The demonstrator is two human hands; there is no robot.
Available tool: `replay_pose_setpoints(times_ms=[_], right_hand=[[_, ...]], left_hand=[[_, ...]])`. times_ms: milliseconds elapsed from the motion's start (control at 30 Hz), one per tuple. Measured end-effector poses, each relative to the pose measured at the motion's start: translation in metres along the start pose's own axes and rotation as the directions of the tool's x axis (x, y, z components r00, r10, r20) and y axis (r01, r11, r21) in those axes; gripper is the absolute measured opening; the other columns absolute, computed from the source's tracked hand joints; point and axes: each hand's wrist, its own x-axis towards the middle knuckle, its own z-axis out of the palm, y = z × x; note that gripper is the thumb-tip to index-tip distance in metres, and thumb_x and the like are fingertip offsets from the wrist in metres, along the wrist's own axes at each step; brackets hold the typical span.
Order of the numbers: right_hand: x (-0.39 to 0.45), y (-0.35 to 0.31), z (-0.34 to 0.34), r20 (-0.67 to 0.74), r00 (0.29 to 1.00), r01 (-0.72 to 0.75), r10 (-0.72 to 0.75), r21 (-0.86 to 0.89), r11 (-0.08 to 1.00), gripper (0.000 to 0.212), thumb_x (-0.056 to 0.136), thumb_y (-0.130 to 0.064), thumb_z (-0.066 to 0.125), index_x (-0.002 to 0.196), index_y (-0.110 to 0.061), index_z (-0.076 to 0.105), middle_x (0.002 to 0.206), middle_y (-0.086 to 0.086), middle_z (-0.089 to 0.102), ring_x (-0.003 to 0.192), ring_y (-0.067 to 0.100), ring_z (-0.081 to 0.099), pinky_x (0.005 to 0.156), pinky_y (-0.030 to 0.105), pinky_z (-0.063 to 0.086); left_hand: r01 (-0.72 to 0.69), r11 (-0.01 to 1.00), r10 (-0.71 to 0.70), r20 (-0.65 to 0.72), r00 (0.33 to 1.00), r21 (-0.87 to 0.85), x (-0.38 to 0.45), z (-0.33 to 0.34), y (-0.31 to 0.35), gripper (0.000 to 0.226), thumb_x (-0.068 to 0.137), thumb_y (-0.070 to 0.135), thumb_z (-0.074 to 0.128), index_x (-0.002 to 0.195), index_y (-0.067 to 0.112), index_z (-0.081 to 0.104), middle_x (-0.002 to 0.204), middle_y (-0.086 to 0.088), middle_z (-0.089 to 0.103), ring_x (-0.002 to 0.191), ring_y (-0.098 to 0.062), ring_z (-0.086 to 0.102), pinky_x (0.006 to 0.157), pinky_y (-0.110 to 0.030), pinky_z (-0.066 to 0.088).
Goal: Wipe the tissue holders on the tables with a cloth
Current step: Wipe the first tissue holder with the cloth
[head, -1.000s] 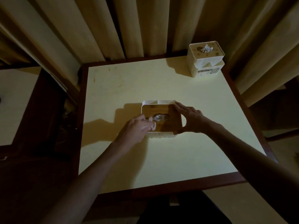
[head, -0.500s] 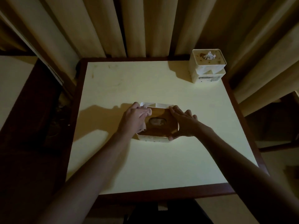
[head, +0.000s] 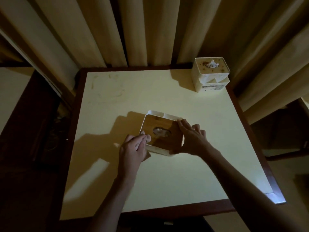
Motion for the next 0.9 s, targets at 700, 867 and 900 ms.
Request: replay_pose_setpoints(times_ms=[700,867,900], right_hand=[[-0.015,0.024,0.041,-0.127,0.973,0.2,-0.192,0.05,0.979,0.074,0.084,-0.073,0.011,0.151,-0.043,0.004,0.156,-0.026,-0.007,0.147,0.017,-0.012,0.113,0.047,0.011],[-0.016,0.017,0.038,-0.109,0.983,0.15,-0.145,0.043,0.988,0.066,0.093,-0.061,0.031,0.151,-0.043,0.007,0.156,-0.027,-0.005,0.147,0.018,-0.005,0.113,0.045,0.013],[-0.015,0.017,0.037,-0.106,0.984,0.147,-0.143,0.035,0.988,0.064,0.094,-0.058,0.033,0.15,-0.043,0.006,0.156,-0.028,-0.005,0.147,0.018,-0.005,0.112,0.045,0.013]], left_hand=[[-0.244,0.963,0.197,0.324,0.925,0.111,0.053,-0.001,0.02,0.018,0.088,0.025,0.065,0.105,0.025,0.073,0.087,0.007,0.053,0.074,-0.008,0.056,0.058,-0.005,0.035],[-0.259,0.962,0.213,0.362,0.907,0.082,-0.003,-0.01,0.02,0.022,0.091,0.028,0.063,0.111,0.025,0.071,0.082,0.01,0.047,0.068,-0.002,0.05,0.053,-0.005,0.034],[-0.245,0.966,0.2,0.352,0.914,0.087,-0.001,-0.009,0.02,0.022,0.09,0.028,0.063,0.11,0.024,0.071,0.082,0.011,0.046,0.07,-0.004,0.051,0.053,-0.005,0.032]])
